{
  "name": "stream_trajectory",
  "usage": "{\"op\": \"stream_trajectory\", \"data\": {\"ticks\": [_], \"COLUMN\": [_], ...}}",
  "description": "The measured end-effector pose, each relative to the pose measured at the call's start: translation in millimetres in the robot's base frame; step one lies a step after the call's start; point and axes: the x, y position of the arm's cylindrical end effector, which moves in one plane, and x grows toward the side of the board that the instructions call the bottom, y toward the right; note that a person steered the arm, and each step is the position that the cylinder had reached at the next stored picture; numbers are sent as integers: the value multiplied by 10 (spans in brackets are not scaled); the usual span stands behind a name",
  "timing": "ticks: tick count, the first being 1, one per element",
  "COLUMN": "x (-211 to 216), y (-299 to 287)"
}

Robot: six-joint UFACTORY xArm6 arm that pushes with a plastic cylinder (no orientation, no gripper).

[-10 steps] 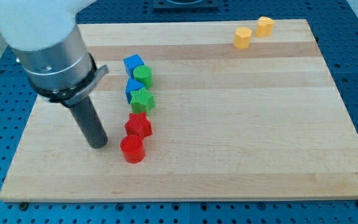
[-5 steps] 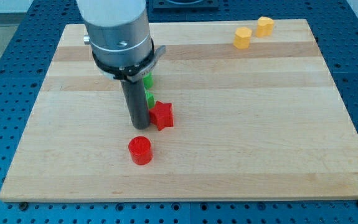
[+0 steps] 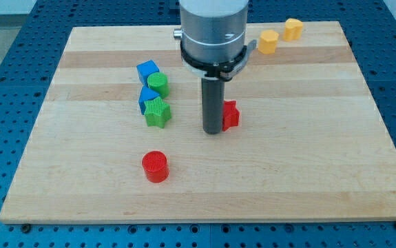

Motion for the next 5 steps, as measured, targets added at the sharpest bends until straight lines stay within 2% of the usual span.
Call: {"op": "stream_trajectory", "data": {"ticks": [2,5], "x": [-447,-364], "y": [257,443]}}
